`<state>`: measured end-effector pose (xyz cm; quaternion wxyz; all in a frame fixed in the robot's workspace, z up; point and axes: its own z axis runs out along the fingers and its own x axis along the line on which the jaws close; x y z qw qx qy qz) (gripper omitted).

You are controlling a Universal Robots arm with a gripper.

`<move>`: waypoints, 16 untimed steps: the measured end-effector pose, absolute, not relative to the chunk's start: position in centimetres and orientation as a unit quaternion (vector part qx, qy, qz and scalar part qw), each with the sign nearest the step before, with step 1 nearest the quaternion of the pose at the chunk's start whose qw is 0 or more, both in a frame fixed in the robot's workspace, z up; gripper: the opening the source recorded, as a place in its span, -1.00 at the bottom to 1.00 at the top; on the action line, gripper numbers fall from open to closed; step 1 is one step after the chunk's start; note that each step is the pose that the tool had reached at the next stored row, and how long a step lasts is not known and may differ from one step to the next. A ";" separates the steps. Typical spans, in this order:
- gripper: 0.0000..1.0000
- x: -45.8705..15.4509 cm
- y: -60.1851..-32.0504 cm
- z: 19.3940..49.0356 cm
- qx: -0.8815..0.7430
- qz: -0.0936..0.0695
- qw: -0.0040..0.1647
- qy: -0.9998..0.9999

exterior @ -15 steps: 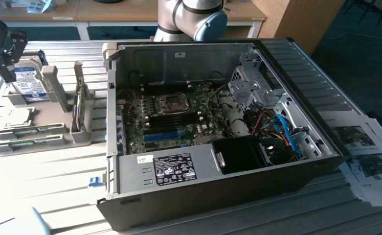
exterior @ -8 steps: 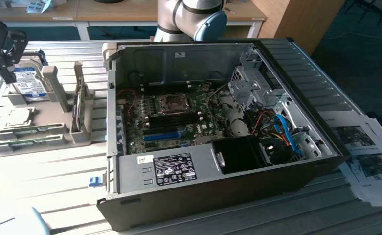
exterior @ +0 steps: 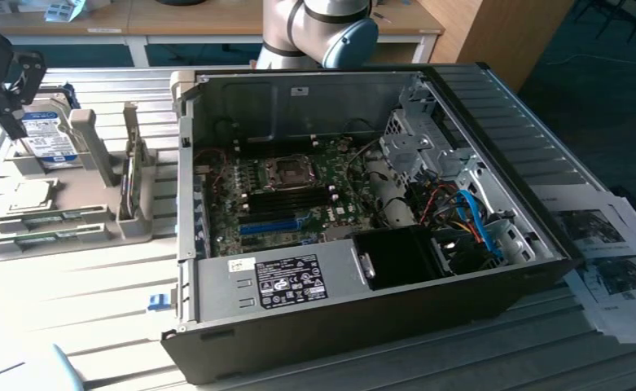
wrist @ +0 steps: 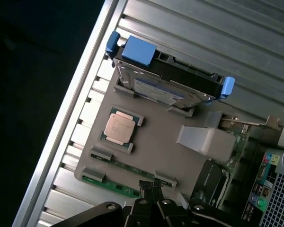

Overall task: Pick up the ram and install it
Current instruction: 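Pick up the ram and move it above insertion slot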

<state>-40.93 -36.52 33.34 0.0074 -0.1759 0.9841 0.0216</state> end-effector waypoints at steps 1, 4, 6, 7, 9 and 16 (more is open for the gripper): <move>-0.80 -40.9 -36.5 33.3 -0.182 0.022 0.007 0.983; -0.80 -40.9 -36.5 33.3 -0.198 0.022 0.007 0.980; -0.80 -40.9 -36.5 33.3 -0.211 0.022 0.007 0.977; -0.80 -40.9 -36.5 33.3 -0.217 0.022 0.007 0.976; -0.80 -40.9 -36.5 33.4 -0.231 0.022 0.006 0.973; -0.80 -40.9 -36.5 33.3 -0.283 0.022 0.005 0.959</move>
